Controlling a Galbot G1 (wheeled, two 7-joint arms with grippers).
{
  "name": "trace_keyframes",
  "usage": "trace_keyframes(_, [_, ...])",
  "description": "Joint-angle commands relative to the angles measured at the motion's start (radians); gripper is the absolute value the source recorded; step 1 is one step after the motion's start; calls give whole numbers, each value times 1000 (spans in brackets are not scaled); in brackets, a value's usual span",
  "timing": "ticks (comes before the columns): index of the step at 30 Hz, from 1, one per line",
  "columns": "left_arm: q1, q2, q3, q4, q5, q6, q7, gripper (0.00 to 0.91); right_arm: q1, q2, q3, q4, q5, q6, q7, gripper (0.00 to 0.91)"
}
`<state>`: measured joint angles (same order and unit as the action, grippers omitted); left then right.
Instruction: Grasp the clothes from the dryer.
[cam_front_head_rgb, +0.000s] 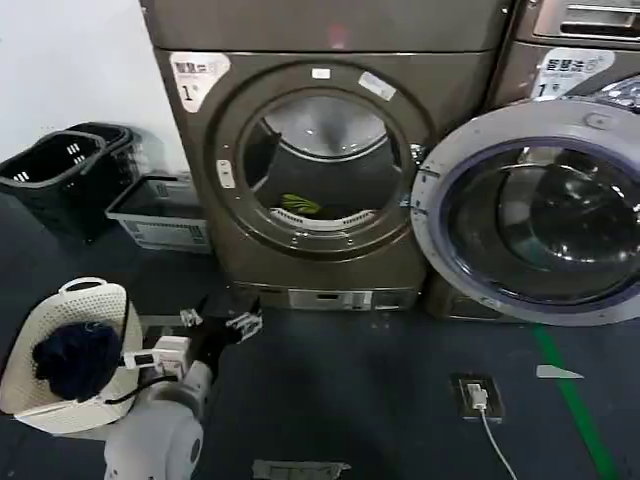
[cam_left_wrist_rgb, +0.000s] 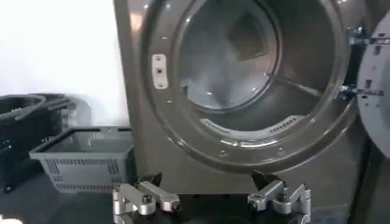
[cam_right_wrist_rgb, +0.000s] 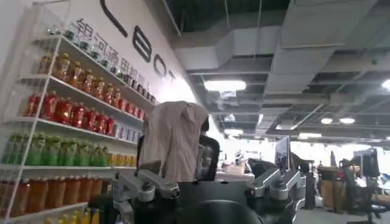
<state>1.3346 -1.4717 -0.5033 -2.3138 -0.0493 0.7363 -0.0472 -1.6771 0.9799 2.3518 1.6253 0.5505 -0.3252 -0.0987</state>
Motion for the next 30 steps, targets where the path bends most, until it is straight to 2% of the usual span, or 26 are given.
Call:
trace_keyframes(1, [1, 2, 1, 0, -5, 49, -4, 907, 0, 0, -1, -1, 0, 0, 0, 907])
trace_keyframes(25, [-7, 12, -1, -2, -26, 49, -7, 907, 6, 19, -9, 3, -4, 10, 1, 907])
trace_keyframes(30, [-8, 12, -2, -3, -22, 49, -9, 907, 7, 15, -3, -6, -4, 24, 15, 907])
